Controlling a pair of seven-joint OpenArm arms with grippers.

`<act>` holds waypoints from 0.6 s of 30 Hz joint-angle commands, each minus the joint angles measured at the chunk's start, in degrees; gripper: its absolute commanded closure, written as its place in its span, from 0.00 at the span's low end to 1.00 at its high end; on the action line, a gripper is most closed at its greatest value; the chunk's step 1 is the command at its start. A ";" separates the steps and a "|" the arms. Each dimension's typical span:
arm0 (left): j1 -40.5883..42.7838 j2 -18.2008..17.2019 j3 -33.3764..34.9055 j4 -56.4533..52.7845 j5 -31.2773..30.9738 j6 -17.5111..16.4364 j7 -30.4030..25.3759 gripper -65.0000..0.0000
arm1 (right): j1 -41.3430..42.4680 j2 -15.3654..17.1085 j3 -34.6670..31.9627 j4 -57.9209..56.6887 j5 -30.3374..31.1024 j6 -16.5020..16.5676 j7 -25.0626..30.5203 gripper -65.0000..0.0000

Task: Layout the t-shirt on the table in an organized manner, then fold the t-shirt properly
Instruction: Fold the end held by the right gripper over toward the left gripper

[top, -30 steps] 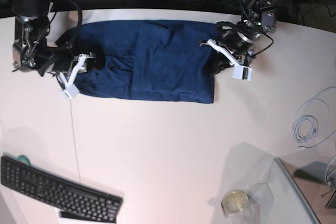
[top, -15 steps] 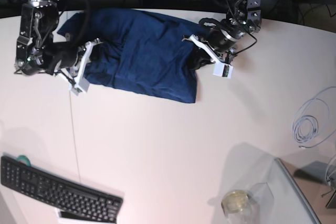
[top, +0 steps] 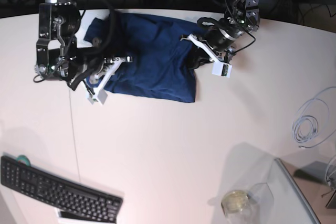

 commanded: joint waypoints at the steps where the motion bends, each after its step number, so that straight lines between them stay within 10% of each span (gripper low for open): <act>1: -0.07 0.12 0.01 1.00 -0.81 -0.41 -0.90 1.00 | 0.64 -0.49 -0.38 1.07 1.04 -1.19 0.46 1.00; 18: 1.07 0.03 0.01 4.61 -0.90 -0.41 -0.81 1.00 | 1.44 -2.07 -12.77 -1.83 0.95 -16.48 9.42 1.00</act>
